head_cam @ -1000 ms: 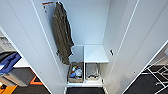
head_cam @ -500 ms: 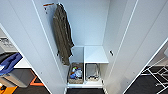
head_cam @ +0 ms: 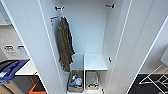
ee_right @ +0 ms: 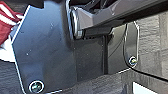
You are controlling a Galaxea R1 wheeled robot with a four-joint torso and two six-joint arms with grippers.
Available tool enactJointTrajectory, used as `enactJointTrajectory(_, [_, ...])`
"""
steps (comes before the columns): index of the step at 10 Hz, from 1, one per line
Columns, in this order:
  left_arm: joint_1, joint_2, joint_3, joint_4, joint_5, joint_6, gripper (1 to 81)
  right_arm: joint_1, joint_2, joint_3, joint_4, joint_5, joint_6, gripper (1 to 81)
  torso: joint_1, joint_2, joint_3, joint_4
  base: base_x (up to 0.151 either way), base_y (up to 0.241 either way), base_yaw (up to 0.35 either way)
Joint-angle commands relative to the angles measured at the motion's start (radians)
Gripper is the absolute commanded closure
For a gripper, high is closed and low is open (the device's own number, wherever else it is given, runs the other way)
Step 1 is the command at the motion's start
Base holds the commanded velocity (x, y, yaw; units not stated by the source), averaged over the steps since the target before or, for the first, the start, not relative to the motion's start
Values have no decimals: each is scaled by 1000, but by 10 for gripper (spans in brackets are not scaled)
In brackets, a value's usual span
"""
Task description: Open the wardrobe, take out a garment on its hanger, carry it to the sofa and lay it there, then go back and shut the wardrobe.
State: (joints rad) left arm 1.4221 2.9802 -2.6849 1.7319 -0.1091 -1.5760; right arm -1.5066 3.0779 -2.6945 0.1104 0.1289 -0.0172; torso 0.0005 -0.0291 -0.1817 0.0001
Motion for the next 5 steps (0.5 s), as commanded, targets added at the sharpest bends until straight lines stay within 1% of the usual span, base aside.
enactJointTrajectory(1, [-33, -42, -3, -35, 32, -6, 10, 62, -12, -13, 0, -63, 2, 10, 0, 0, 0, 0, 0, 0, 0])
enactJointTrajectory(3, [-36, -104, -39, -92, 31, -6, 10, 119, -87, -66, 6, -58, 12, 10, 0, 0, 6, 0, 0, 0, 0])
enactJointTrajectory(4, [-39, -134, -64, -115, 29, -6, 10, 151, -136, -79, 27, -58, 25, 10, 0, 0, 5, 0, 0, 0, 0])
enactJointTrajectory(5, [-45, -162, -84, -140, 28, -6, 10, 180, -189, -82, 64, -58, 33, 10, 0, 0, 5, 0, 0, 0, 0])
